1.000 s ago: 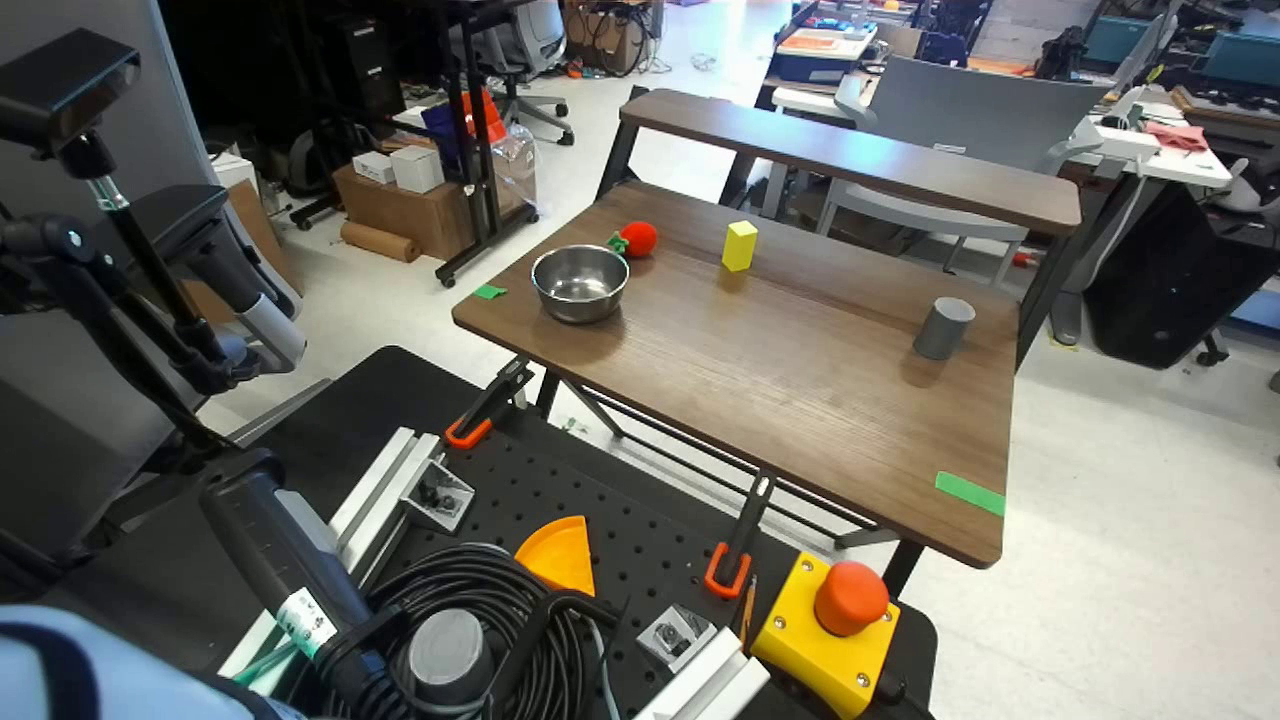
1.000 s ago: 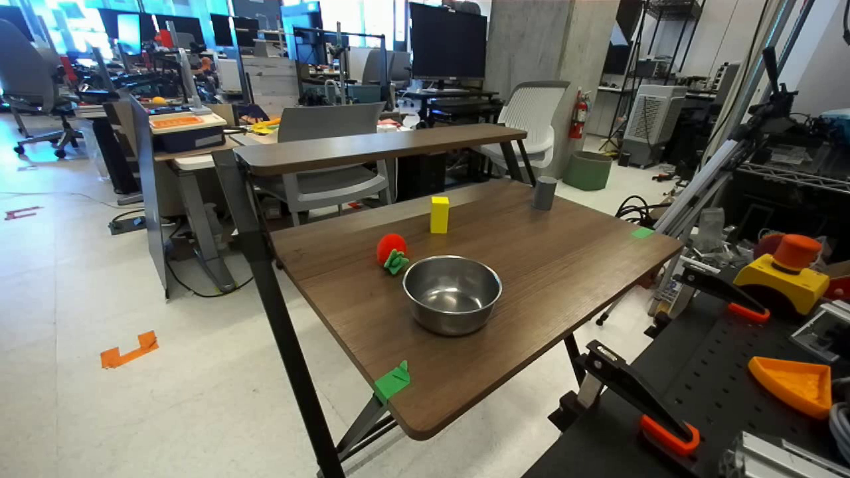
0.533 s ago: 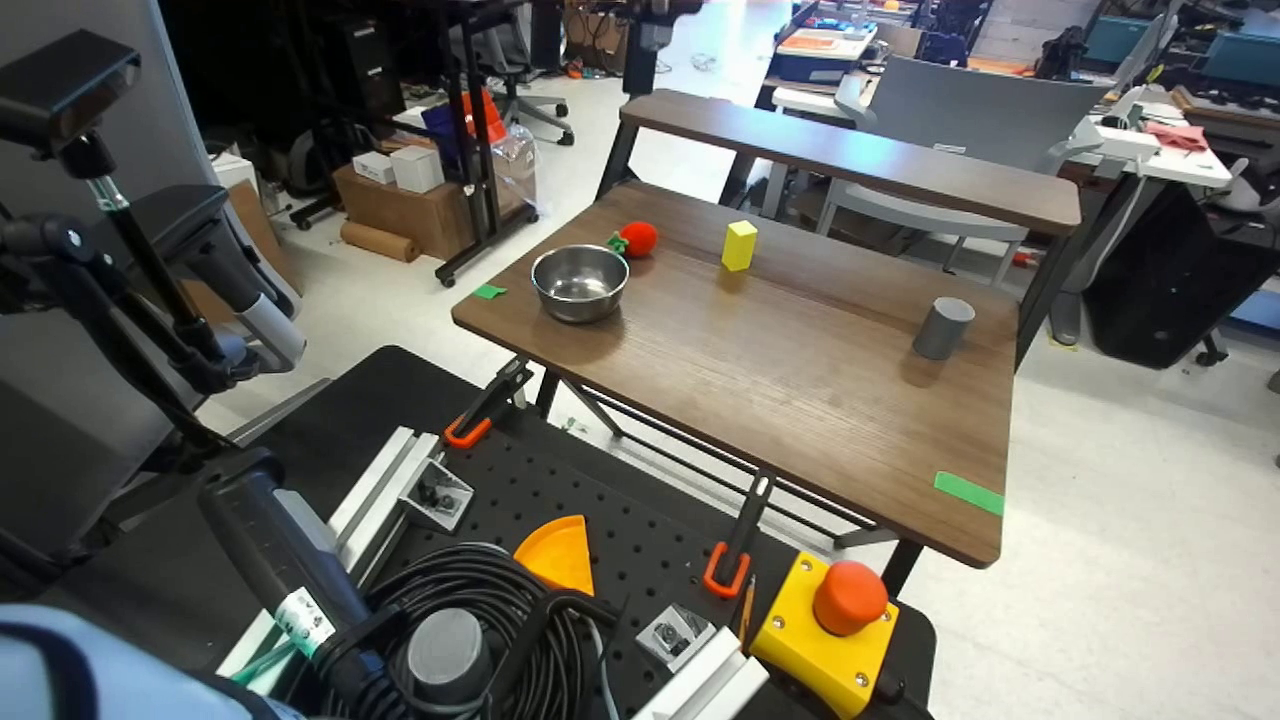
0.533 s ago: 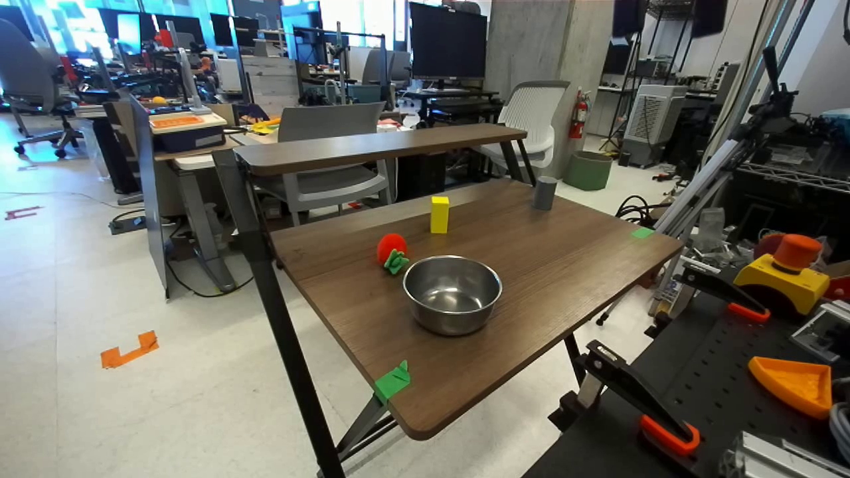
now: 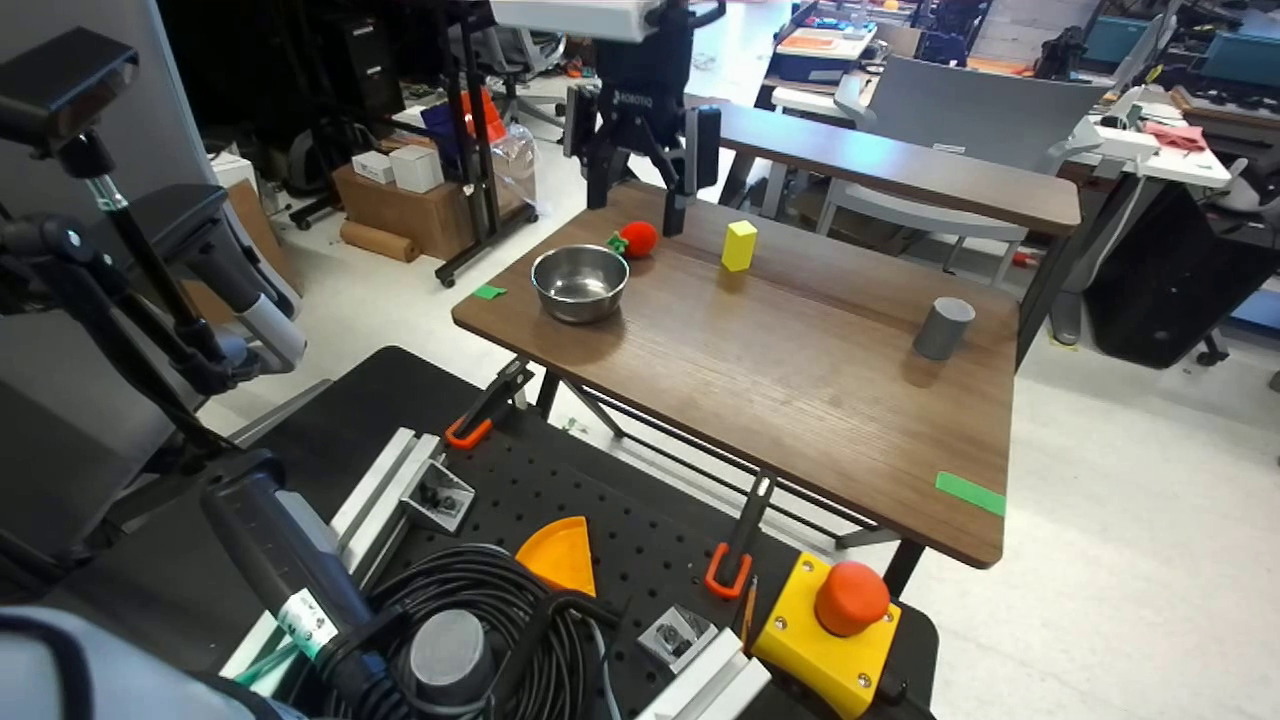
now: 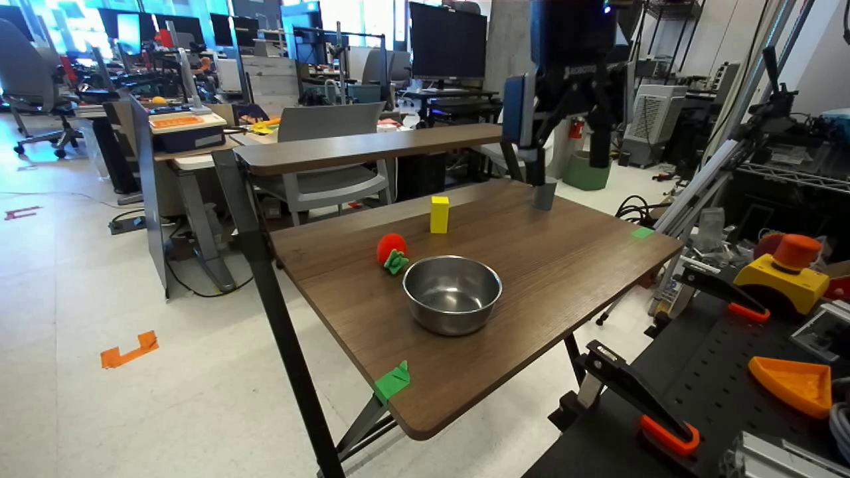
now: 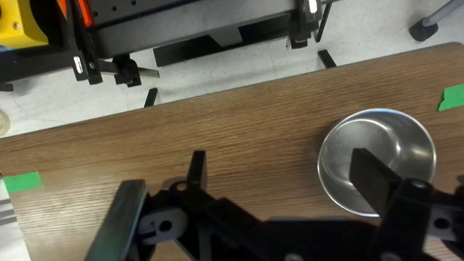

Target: Move the silver bowl to the right

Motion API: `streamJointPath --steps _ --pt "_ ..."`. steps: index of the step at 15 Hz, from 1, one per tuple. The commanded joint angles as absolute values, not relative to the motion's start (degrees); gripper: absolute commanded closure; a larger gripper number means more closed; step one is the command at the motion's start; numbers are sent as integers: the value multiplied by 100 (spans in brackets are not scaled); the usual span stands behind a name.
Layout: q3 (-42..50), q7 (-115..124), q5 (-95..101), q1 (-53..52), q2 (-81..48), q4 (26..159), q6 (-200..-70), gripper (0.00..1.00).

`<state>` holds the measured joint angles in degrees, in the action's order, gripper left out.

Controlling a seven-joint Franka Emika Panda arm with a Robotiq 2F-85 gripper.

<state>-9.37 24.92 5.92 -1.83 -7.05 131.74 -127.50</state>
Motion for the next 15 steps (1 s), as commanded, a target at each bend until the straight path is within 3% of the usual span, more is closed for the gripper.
streamJointPath --steps 1,15 --pt "-704 2707 889 -560 -1581 12472 -12998 0" --pt "-317 2468 673 -1339 -3710 10875 -12875 0"
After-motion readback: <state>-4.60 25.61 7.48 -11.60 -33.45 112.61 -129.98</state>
